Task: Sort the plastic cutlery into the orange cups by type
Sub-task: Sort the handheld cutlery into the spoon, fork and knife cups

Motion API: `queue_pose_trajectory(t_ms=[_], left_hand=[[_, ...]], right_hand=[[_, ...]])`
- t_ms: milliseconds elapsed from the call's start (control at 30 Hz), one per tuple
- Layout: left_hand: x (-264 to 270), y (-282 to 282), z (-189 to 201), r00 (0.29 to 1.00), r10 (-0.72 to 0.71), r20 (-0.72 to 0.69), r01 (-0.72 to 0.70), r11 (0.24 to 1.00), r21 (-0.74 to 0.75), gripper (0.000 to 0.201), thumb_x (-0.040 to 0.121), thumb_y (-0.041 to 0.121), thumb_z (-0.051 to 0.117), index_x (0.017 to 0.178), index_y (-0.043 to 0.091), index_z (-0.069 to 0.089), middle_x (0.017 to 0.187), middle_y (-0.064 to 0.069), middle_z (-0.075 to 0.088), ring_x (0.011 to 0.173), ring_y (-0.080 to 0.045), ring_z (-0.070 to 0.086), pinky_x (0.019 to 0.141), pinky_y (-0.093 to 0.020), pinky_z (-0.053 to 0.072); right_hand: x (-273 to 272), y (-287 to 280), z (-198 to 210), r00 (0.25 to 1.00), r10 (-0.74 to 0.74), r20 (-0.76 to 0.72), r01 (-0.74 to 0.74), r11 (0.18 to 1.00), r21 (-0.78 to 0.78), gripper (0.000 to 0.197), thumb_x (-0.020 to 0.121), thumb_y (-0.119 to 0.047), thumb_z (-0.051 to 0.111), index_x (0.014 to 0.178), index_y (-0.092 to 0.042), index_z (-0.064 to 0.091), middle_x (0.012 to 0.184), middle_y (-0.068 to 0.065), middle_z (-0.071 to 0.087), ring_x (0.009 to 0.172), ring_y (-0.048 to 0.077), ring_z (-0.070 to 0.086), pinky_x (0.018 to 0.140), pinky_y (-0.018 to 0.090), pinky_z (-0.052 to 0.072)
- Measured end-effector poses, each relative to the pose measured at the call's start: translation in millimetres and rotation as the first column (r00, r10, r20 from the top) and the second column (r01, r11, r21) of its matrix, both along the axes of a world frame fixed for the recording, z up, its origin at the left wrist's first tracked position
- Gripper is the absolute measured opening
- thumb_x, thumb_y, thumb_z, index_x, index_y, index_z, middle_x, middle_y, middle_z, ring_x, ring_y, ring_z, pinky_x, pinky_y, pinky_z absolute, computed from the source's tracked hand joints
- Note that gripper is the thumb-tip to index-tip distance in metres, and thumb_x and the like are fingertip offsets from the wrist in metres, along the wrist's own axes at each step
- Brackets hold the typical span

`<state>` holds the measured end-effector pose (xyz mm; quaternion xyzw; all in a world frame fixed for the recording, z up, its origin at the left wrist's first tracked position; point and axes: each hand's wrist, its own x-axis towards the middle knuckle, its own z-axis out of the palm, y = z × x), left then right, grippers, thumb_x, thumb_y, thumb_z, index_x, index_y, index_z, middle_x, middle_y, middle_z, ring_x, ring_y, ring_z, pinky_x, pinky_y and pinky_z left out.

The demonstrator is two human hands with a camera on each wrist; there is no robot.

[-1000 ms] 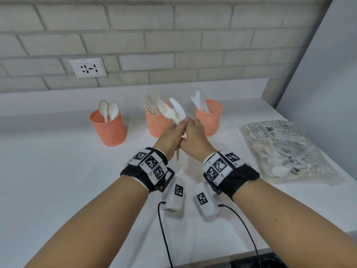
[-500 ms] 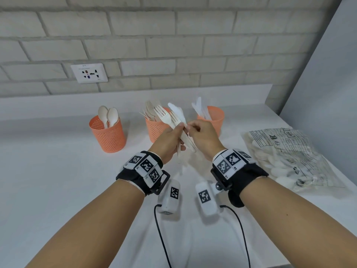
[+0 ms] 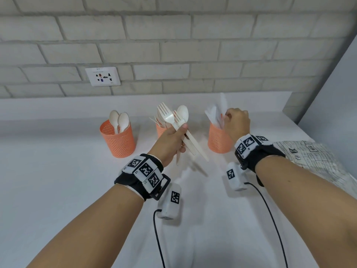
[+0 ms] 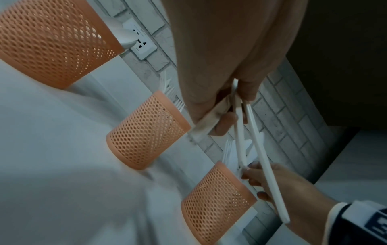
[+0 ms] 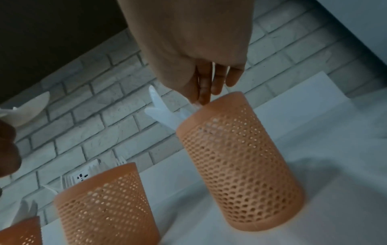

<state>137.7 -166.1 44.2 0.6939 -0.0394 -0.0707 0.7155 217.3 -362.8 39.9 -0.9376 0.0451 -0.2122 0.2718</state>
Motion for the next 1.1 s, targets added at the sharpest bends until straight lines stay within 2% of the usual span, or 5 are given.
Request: queue_pose_trajectory(t_ms=[233, 400, 600, 767, 1100], left_hand=[[1, 8, -2, 0.997, 0.037, 0.066, -0.037, 0.999, 0.009, 0.024, 0.1, 0.026, 0.042, 0.084, 0.011, 0.05, 0.067, -0.008, 0.04, 0.051, -0.015, 0.037, 0.051, -0.021, 0.035], [-3, 10, 5, 0.994, 0.08, 0.068, -0.078, 0.997, -0.025, 0.025, 0.101, 0.029, 0.037, 0.104, 0.015, 0.057, 0.076, -0.012, 0.049, 0.065, -0.023, 0.046, 0.063, -0.031, 0.041], [-10, 16, 6, 0.991, 0.091, 0.095, -0.096, 0.994, 0.043, 0.024, 0.101, 0.034, 0.032, 0.114, 0.021, 0.047, 0.084, -0.009, 0.05, 0.07, -0.018, 0.045, 0.061, -0.026, 0.039], [-12, 39, 6, 0.982, 0.186, 0.019, -0.185, 0.982, -0.044, 0.014, 0.098, 0.025, 0.043, 0.086, 0.019, 0.045, 0.063, 0.005, 0.041, 0.055, -0.009, 0.039, 0.055, -0.022, 0.035], [-11, 81, -2, 0.967, 0.253, 0.035, -0.252, 0.967, -0.032, 0.019, 0.099, 0.017, 0.039, 0.091, 0.017, 0.057, 0.068, 0.002, 0.036, 0.057, -0.009, 0.038, 0.054, -0.023, 0.037]], right_hand=[[-27, 35, 27, 0.923, 0.191, 0.333, -0.266, 0.944, 0.194, 0.028, 0.084, 0.0, 0.051, 0.11, -0.002, 0.06, 0.109, 0.016, 0.053, 0.092, 0.022, 0.053, 0.085, 0.029, 0.042], [-70, 78, 46, 0.755, 0.638, -0.151, -0.614, 0.768, 0.181, 0.018, 0.079, -0.007, 0.062, 0.096, -0.013, 0.065, 0.08, -0.002, 0.055, 0.064, 0.001, 0.047, 0.057, 0.008, 0.038], [-79, 113, 41, 0.764, 0.604, -0.225, -0.593, 0.796, 0.122, 0.026, 0.086, 0.0, 0.049, 0.111, 0.0, 0.055, 0.093, 0.012, 0.062, 0.08, 0.023, 0.062, 0.059, 0.02, 0.047], [-63, 112, 51, 0.83, 0.527, -0.182, -0.503, 0.849, 0.163, 0.015, 0.09, -0.01, 0.051, 0.104, -0.006, 0.056, 0.086, 0.005, 0.059, 0.074, 0.019, 0.058, 0.055, 0.021, 0.044], [9, 136, 50, 0.912, 0.384, -0.148, -0.292, 0.857, 0.424, 0.019, 0.088, -0.001, 0.047, 0.103, 0.0, 0.059, 0.088, 0.014, 0.064, 0.068, 0.025, 0.064, 0.069, 0.035, 0.057]])
